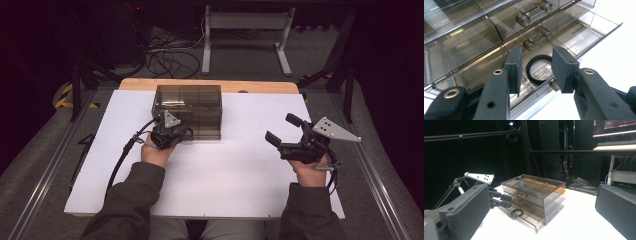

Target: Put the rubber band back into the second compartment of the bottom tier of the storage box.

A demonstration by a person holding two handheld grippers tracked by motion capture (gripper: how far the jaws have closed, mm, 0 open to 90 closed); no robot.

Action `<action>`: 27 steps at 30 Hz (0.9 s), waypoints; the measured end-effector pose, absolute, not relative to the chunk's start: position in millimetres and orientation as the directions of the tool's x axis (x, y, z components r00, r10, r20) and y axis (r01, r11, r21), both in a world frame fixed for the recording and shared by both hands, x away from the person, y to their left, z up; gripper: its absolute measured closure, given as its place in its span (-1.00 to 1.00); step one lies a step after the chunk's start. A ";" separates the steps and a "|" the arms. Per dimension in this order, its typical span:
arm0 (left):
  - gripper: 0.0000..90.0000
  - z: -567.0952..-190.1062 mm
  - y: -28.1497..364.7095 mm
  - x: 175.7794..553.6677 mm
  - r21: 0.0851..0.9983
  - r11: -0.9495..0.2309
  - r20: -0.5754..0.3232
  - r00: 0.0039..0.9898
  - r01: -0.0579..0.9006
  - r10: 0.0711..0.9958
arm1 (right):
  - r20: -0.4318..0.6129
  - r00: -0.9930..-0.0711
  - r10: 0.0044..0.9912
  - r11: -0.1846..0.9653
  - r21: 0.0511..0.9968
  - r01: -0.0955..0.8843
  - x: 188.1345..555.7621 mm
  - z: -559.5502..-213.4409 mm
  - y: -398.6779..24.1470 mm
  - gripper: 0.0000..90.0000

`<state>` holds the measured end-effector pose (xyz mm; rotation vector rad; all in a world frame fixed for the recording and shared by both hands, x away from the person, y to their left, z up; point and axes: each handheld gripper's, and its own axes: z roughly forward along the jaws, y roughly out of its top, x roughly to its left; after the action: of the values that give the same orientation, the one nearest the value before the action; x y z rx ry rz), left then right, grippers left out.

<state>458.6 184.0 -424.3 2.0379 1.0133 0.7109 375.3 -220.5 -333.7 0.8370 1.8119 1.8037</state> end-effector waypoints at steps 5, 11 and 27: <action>0.24 -420.3 185.1 455.2 0.815 -0.406 0.142 0.536 0.413 0.832 | 0.103 -0.715 0.692 -0.039 0.994 0.105 375.1 -333.6 -220.4 -0.99; 0.07 -415.2 186.9 450.4 0.828 -0.394 0.137 0.538 0.399 0.832 | 0.101 -0.716 0.691 -0.037 0.994 0.104 375.0 -333.7 -219.9 -0.99; -0.24 -400.0 194.4 430.9 0.883 -0.340 0.113 0.557 0.322 0.823 | 0.102 -0.713 0.694 -0.037 0.994 0.106 375.1 -334.3 -218.8 -0.99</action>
<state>430.9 194.4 -400.0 1.9073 0.9285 0.7126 375.1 -218.8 -334.3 0.8403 1.8100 1.7991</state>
